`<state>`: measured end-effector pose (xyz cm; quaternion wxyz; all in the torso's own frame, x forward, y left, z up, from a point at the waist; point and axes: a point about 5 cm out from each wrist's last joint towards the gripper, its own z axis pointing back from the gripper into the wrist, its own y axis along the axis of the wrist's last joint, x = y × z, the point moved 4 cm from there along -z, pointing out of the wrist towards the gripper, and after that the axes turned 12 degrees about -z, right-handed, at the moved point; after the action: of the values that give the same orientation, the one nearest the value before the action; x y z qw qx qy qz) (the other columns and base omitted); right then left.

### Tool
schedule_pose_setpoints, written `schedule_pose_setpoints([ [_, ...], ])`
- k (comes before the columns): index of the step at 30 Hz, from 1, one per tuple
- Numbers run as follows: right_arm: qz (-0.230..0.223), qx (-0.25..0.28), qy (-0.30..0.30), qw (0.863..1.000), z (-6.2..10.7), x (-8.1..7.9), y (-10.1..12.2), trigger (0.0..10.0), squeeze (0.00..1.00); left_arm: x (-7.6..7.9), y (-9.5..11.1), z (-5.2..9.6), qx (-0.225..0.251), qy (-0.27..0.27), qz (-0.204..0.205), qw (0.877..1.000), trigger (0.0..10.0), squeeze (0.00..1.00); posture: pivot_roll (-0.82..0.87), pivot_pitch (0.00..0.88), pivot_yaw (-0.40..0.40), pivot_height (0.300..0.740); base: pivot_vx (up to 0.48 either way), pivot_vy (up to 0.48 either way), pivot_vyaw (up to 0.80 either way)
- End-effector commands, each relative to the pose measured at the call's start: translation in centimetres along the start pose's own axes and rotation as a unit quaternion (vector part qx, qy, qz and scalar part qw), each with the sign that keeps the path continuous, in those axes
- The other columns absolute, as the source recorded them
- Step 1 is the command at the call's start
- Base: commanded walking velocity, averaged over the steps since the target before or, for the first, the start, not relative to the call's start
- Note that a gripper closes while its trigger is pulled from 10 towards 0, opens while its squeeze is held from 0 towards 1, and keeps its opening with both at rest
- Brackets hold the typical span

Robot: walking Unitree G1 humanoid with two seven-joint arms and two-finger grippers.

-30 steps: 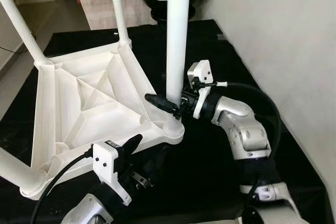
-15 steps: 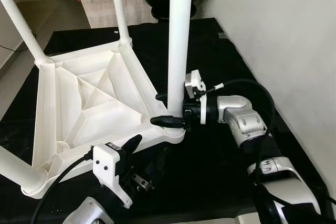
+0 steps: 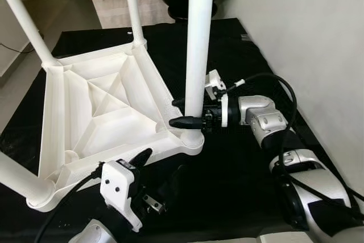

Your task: Building children table

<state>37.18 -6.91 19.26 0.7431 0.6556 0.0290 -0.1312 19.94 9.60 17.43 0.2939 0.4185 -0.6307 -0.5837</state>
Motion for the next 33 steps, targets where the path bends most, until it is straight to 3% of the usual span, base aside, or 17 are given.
schedule_pose_setpoints([
  [1,0.006,0.007,-0.009,1.000,0.4,0.3,0.5,0.0,0.00,0.1,-0.1,0.3,-0.007,0.003,-0.001,1.000,10.0,0.00,0.08,0.126,0.005,0.740,0.000,0.000,0.00],
  [4,0.005,0.007,-0.010,1.000,0.7,0.3,0.4,0.0,0.00,0.1,-0.1,0.3,-0.008,0.005,0.000,1.000,10.0,0.00,0.08,0.126,0.005,0.740,0.000,0.000,0.00],
  [9,0.006,0.024,-0.053,0.998,2.7,1.0,-0.6,0.0,0.00,0.0,-0.2,0.5,-0.009,0.013,0.003,1.000,10.0,0.00,0.06,0.129,0.002,0.740,0.000,0.000,0.00],
  [11,-0.032,0.075,-0.130,0.988,2.8,1.7,-0.7,0.0,0.00,-0.2,-0.3,0.6,-0.011,0.018,0.008,1.000,10.0,0.00,0.05,0.134,-0.005,0.740,0.000,0.000,0.00],
  [14,-0.059,0.096,-0.166,0.980,2.8,1.9,-0.9,0.0,0.00,-0.2,-0.3,0.6,-0.011,0.020,0.010,1.000,10.0,0.00,0.05,0.134,-0.005,0.740,0.000,0.000,0.00],
  [15,-0.053,0.095,-0.290,0.951,2.9,2.5,-2.2,0.0,0.00,-0.4,-0.4,0.7,-0.012,0.021,0.010,1.000,10.0,0.00,0.05,0.131,0.001,0.740,0.000,0.000,0.00],
  [16,-0.053,0.095,-0.290,0.951,2.9,2.5,-2.2,0.0,0.00,-0.4,-0.4,0.7,-0.012,0.021,0.010,1.000,10.0,0.00,0.05,0.131,0.001,0.740,0.000,0.000,0.00],
  [17,-0.031,0.082,-0.450,0.889,3.7,-0.3,-5.0,0.0,0.00,-0.8,-0.5,0.8,-0.015,0.027,0.013,0.999,10.0,0.00,0.04,0.139,0.007,0.740,0.000,0.000,0.00],
  [18,-0.031,0.082,-0.450,0.889,3.7,-0.3,-5.0,0.0,0.00,-0.8,-0.5,0.8,-0.015,0.027,0.013,0.999,10.0,0.00,0.04,0.139,0.007,0.740,0.000,0.000,0.00],
  [19,-0.012,0.087,-0.477,0.875,3.7,-1.6,-5.0,0.0,0.00,-1.0,-0.6,0.8,-0.016,0.030,0.016,0.999,10.0,0.00,0.04,0.133,0.019,0.740,0.000,0.000,0.00],
  [22,0.011,0.097,-0.469,0.878,2.7,-1.9,-4.0,0.0,0.00,-1.1,-0.8,0.7,-0.017,0.029,0.018,0.999,10.0,0.00,0.03,0.117,0.022,0.740,0.000,0.000,0.00],
  [27,0.008,0.102,-0.462,0.881,2.0,-1.4,-3.5,0.0,0.00,-1.1,-0.9,0.6,-0.017,0.024,0.018,0.999,10.0,0.00,0.03,0.111,0.021,0.740,0.000,0.000,0.00],
  [28,0.007,0.102,-0.447,0.889,1.5,-1.2,-3.0,10.0,0.00,-1.1,-1.0,0.6,-0.017,0.025,0.020,0.999,10.0,0.00,0.03,0.104,0.016,0.740,0.000,0.000,0.00],
  [29,0.007,0.102,-0.447,0.889,1.5,-1.2,-3.0,10.0,0.00,-1.1,-1.0,0.6,-0.017,0.025,0.020,0.999,10.0,0.00,0.03,0.104,0.016,0.740,0.000,0.000,0.00],
  [31,0.008,0.130,-0.364,0.922,-0.2,-1.6,-0.6,10.0,0.00,-1.1,-1.1,0.5,-0.016,0.029,0.026,0.999,10.0,0.00,0.03,0.102,0.014,0.740,0.000,0.000,0.00],
  [32,0.008,0.130,-0.364,0.922,-0.2,-1.6,-0.6,10.0,0.00,-1.1,-1.1,0.5,-0.016,0.029,0.026,0.999,10.0,0.00,0.03,0.102,0.014,0.740,0.000,0.000,0.00],
  [33,0.005,0.139,-0.346,0.928,-0.4,-1.9,-0.1,10.0,1.00,-1.1,-1.1,0.5,-0.015,0.029,0.026,0.999,10.0,0.00,0.03,0.102,0.014,0.740,0.000,0.000,0.00],
])
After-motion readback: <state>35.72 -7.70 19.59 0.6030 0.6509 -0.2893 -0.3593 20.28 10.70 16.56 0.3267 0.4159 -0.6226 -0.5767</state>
